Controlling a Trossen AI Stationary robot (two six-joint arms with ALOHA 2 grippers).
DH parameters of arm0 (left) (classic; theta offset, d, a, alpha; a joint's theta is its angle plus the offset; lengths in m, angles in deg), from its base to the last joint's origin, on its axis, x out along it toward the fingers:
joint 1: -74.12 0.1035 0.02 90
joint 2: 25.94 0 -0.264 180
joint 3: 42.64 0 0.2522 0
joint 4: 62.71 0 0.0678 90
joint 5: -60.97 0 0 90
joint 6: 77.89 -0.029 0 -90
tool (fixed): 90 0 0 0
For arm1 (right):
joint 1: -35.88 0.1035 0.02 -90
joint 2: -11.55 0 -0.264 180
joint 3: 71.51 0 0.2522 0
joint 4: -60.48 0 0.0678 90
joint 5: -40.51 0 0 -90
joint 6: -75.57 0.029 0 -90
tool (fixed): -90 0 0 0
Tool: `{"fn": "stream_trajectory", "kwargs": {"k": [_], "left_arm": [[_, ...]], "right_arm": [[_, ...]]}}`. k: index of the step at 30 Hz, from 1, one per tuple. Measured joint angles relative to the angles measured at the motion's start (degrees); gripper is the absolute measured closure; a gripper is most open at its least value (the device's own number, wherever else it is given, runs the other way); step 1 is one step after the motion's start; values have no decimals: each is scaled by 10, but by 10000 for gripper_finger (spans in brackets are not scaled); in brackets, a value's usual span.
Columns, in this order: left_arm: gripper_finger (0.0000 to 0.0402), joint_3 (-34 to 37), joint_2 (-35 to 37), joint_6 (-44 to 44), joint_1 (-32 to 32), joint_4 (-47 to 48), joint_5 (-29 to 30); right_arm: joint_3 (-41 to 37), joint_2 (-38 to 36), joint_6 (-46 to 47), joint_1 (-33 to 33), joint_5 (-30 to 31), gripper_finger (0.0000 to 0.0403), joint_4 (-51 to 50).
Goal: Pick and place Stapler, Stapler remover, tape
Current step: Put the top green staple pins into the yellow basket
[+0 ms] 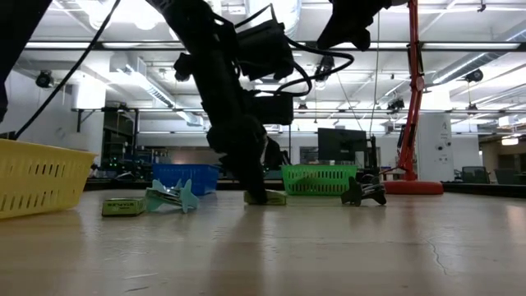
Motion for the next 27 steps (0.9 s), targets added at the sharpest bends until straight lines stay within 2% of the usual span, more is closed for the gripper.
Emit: {"fn": "stream_trajectory", "kwargs": {"k": [8,12,16,21,27], "left_arm": [[266,-14,28,35,7,101,15],[276,-22,67,78,4,165,7],[291,-20,115,121,-4,226,-35],[281,-11,166,173,-36,300,-54],[265,56,230,302,-119,310,-58]], "right_arm": [[0,0,-5,0,0,360,0],[-1,0,-14,0,0,360,0],[-1,0,-24,0,0,360,0],[-2,0,-35,0,0,360,7],[-2,0,-45,0,0,360,17]]}}
